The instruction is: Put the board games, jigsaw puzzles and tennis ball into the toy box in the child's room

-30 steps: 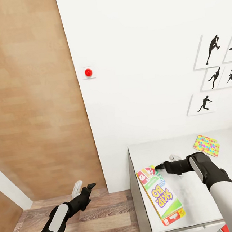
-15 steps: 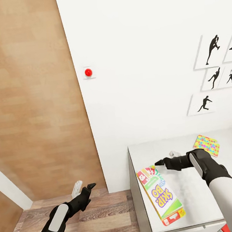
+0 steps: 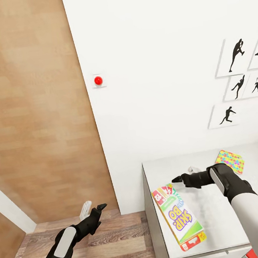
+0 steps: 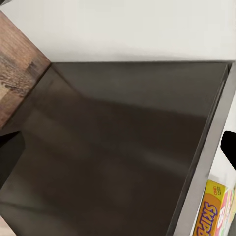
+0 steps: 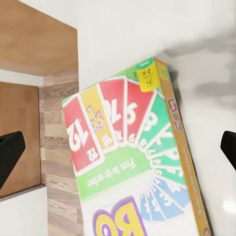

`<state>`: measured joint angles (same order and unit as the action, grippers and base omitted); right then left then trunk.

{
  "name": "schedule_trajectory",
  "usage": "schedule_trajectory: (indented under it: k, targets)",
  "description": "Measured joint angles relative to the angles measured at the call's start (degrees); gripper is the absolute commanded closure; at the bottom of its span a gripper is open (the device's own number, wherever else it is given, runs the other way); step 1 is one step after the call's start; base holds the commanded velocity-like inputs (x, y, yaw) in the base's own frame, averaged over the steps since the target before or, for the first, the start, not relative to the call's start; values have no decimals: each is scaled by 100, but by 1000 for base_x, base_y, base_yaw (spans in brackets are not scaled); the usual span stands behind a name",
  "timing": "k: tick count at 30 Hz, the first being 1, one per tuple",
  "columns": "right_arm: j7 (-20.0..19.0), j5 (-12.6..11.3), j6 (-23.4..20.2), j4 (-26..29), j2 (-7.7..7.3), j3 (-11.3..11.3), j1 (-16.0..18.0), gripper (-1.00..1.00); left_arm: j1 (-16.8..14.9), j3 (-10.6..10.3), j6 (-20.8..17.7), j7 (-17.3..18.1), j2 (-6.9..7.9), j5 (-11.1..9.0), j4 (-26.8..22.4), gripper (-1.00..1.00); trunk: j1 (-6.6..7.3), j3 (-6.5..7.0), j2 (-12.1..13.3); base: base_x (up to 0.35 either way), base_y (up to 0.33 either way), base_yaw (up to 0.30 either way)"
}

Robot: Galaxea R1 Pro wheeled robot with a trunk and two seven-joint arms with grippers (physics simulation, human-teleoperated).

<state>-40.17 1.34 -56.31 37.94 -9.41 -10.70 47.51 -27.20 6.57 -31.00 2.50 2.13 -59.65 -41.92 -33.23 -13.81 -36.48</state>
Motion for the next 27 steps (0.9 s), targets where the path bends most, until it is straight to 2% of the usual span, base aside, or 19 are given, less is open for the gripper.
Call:
schedule_trajectory:
  k: [16,27]
  targets:
    - [231,3,-4,-610,1,-9,174,-100,0,0,0,0,-4,0,0,-100,0,0,0,0,0,0]
    - [332,-3,33,-716,-7,-13,190,-100,5,0,0,0,-9,-8,0,-100,0,0,0,0,0,0]
